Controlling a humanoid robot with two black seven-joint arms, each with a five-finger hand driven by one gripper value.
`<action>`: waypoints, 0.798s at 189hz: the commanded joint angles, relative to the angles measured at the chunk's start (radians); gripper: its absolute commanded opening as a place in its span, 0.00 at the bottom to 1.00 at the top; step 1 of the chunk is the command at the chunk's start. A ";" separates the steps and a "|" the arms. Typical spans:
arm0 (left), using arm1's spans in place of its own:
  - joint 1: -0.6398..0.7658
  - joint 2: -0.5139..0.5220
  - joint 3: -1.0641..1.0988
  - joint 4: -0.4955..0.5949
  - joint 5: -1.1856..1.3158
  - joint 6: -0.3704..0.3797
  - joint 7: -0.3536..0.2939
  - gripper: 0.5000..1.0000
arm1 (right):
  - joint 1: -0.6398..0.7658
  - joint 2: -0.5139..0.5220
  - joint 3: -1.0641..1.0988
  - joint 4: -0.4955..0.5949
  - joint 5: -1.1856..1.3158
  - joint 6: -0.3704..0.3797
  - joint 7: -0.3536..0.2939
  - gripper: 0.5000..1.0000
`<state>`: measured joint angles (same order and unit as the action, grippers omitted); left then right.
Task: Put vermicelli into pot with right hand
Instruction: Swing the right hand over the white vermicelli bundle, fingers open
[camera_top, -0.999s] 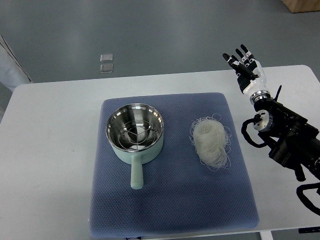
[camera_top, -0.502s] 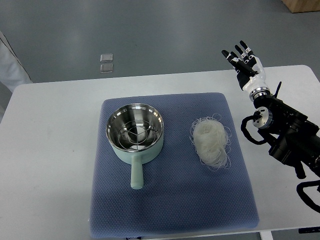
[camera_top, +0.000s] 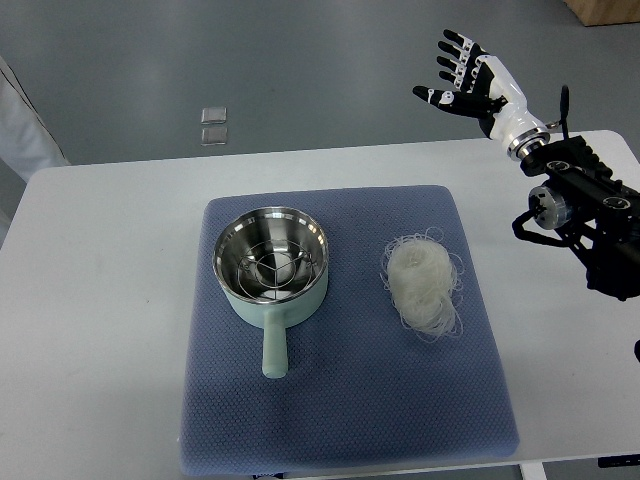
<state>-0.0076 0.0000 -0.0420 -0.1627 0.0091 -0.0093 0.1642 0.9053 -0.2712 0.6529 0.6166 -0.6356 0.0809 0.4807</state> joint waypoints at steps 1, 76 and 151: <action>0.000 0.000 -0.001 0.000 0.000 0.000 0.000 1.00 | 0.009 -0.088 -0.030 0.075 -0.191 0.052 -0.001 0.86; 0.000 0.000 -0.001 0.000 0.000 0.000 0.000 1.00 | 0.150 -0.396 -0.292 0.428 -0.690 0.290 0.009 0.86; 0.000 0.000 0.001 0.000 0.000 0.000 0.000 1.00 | 0.270 -0.388 -0.391 0.540 -1.003 0.502 0.007 0.86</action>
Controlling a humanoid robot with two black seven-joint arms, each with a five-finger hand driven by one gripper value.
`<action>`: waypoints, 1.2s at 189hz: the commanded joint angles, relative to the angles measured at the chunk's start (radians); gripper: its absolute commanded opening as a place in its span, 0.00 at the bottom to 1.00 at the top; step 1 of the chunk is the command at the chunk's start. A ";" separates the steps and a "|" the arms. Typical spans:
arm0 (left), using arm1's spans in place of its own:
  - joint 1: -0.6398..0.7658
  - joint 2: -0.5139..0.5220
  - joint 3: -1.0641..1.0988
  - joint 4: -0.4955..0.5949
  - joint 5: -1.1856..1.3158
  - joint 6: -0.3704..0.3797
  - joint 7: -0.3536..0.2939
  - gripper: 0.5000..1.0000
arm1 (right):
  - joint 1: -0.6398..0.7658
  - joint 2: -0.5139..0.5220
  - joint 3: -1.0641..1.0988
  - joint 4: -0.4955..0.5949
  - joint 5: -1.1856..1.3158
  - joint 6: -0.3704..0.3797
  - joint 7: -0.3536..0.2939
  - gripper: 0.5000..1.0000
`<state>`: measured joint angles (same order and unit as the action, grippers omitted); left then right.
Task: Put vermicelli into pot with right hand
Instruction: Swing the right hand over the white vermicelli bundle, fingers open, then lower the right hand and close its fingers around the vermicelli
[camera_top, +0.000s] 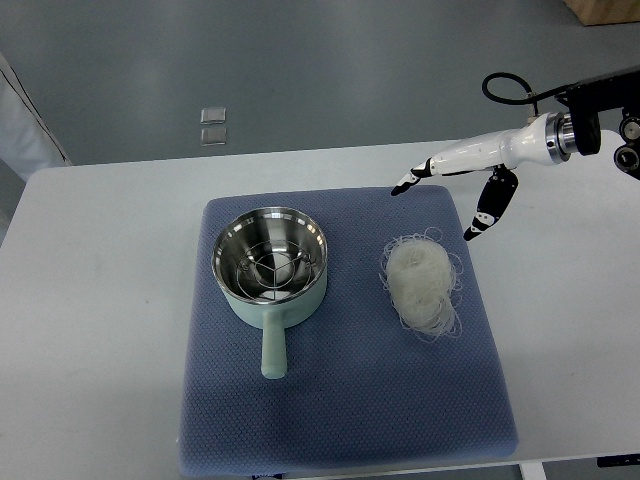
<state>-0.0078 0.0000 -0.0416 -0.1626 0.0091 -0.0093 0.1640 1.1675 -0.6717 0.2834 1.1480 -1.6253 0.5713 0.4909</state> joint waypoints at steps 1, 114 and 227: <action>0.000 0.000 0.000 0.000 0.000 0.000 0.000 1.00 | 0.007 0.014 -0.024 0.009 -0.013 0.010 -0.003 0.86; 0.000 0.000 0.000 0.000 0.000 0.000 0.000 1.00 | -0.112 0.083 -0.059 -0.042 -0.062 -0.102 -0.011 0.86; 0.000 0.000 0.000 0.000 0.000 0.000 0.000 1.00 | -0.186 0.107 -0.055 -0.040 -0.054 -0.180 -0.009 0.86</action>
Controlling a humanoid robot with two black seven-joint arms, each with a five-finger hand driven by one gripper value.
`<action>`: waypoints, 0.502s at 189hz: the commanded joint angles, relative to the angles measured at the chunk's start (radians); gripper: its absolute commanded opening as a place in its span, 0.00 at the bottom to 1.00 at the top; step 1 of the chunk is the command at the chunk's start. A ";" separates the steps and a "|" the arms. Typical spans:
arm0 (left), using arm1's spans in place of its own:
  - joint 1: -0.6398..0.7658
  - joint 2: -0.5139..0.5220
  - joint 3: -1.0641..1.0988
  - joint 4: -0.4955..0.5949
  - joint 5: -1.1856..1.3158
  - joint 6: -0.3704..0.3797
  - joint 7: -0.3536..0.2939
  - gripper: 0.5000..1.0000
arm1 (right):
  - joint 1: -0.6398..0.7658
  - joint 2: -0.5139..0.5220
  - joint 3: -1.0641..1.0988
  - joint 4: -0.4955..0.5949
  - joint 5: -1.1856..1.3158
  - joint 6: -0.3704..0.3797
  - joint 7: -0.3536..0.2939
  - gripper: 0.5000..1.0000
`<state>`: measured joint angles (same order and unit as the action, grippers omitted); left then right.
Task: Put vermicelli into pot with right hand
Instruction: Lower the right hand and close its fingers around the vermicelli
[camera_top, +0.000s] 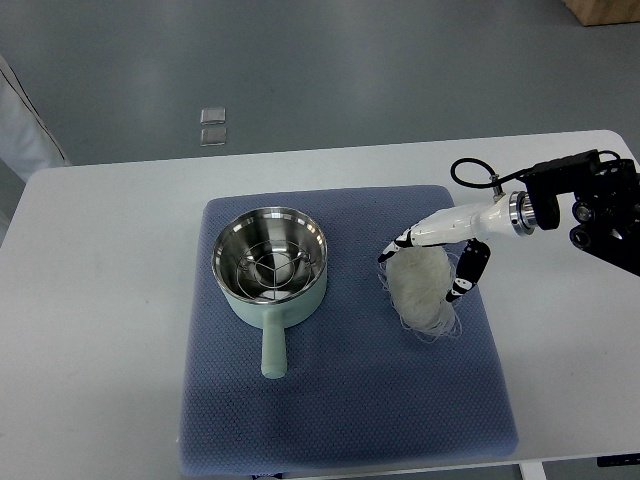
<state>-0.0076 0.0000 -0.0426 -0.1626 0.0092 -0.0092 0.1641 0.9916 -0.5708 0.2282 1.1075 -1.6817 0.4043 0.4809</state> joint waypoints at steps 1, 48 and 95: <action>0.000 0.000 0.001 0.000 0.000 0.000 0.000 1.00 | -0.010 0.006 0.000 0.000 0.002 -0.013 0.001 0.86; 0.000 0.000 0.000 0.000 0.000 0.000 0.000 1.00 | -0.041 0.025 0.000 0.000 -0.001 -0.050 -0.001 0.85; 0.000 0.000 0.000 0.000 0.000 0.000 0.000 1.00 | -0.042 0.025 0.000 0.000 -0.001 -0.055 -0.001 0.52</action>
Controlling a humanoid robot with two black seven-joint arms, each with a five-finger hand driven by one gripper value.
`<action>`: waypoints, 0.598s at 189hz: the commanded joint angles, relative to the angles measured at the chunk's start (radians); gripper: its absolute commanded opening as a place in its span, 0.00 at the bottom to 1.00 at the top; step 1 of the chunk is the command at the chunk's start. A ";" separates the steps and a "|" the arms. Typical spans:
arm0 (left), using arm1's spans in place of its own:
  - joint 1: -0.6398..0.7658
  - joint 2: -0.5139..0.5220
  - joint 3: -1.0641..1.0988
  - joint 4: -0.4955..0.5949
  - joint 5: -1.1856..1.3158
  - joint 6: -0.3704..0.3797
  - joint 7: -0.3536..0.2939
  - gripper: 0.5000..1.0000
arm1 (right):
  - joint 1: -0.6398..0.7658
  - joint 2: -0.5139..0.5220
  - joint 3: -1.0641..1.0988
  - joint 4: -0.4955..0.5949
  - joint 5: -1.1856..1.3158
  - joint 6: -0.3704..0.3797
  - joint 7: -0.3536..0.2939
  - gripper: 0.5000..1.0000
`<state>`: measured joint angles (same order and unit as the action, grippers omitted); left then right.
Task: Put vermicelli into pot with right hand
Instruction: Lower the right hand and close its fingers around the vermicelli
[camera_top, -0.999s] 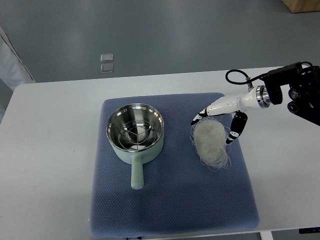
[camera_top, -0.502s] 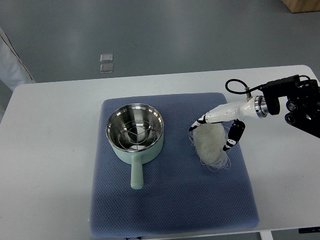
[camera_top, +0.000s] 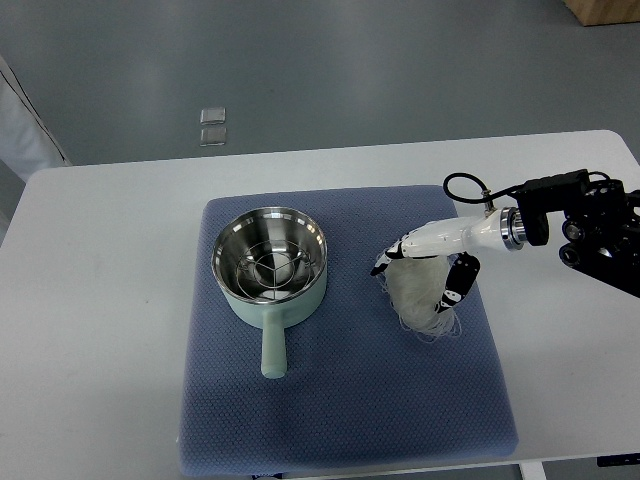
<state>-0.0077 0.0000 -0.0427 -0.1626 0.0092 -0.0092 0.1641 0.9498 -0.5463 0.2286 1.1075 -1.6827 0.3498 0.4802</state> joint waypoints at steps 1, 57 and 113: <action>0.000 0.000 0.000 0.000 0.000 0.000 0.000 1.00 | 0.000 0.000 0.000 0.000 0.000 0.000 0.000 0.52; 0.000 0.000 0.000 0.000 0.000 0.000 0.000 1.00 | -0.010 0.005 0.011 -0.001 0.006 0.000 0.002 0.07; 0.000 0.000 0.000 0.000 0.000 0.000 0.000 1.00 | 0.012 0.002 0.075 -0.001 0.024 0.011 0.000 0.07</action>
<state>-0.0077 0.0000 -0.0430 -0.1626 0.0092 -0.0092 0.1643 0.9568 -0.5454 0.2637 1.1059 -1.6639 0.3510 0.4817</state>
